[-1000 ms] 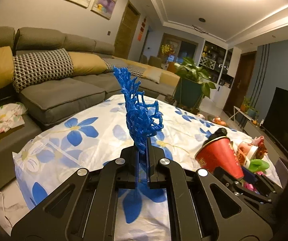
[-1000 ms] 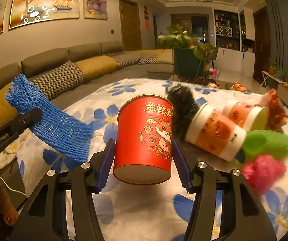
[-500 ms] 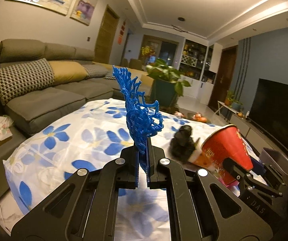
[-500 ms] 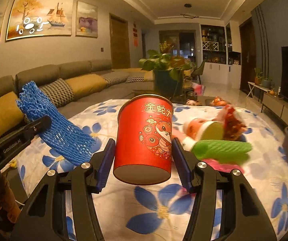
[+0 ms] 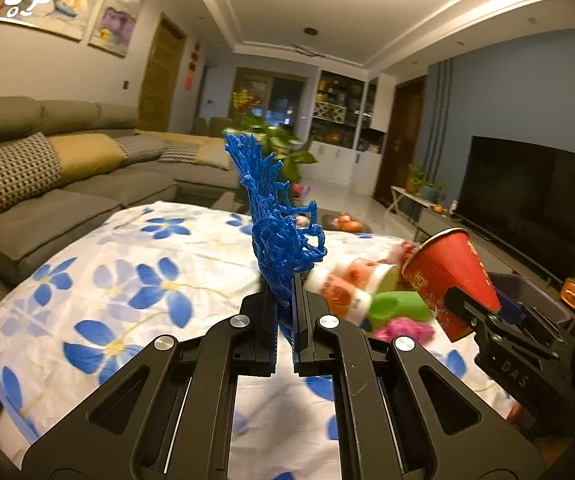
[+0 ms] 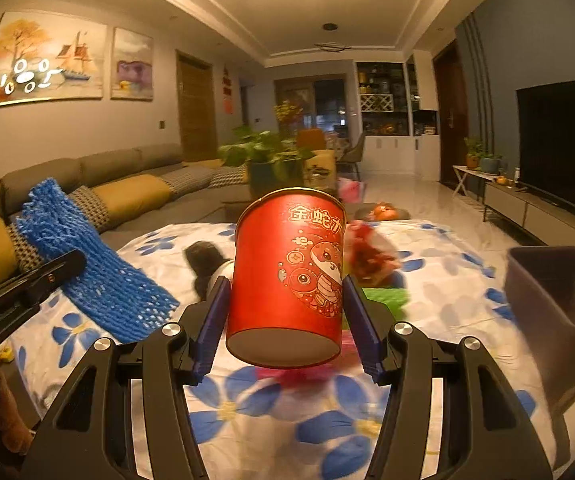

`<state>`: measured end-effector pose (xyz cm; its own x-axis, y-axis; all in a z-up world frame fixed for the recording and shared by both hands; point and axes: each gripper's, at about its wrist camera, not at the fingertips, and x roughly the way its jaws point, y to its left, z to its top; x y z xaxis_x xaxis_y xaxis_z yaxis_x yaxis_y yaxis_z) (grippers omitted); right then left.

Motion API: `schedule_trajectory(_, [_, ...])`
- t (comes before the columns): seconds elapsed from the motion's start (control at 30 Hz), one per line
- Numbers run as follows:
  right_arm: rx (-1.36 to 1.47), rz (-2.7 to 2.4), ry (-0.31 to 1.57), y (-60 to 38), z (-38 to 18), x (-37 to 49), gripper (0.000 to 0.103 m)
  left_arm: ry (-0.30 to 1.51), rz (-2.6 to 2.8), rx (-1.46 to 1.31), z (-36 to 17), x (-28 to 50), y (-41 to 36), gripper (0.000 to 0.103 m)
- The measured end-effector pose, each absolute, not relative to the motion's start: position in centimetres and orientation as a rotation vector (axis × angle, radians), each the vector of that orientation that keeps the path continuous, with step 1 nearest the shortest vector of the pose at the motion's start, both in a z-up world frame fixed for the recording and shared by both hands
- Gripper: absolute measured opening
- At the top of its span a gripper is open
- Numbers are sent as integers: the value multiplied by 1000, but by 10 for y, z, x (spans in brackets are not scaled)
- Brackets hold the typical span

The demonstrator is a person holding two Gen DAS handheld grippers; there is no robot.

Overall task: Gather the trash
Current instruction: 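Carry the blue net and red printed cup over the grey bin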

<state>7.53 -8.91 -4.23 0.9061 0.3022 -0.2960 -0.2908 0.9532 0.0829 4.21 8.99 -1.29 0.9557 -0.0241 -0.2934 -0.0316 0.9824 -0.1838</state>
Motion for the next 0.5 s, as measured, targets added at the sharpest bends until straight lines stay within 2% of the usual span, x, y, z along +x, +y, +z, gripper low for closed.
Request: schedule_trajectory(0.5, [101,118,256,-170,-31,73,56,281,-241,-117,8,69,10,4])
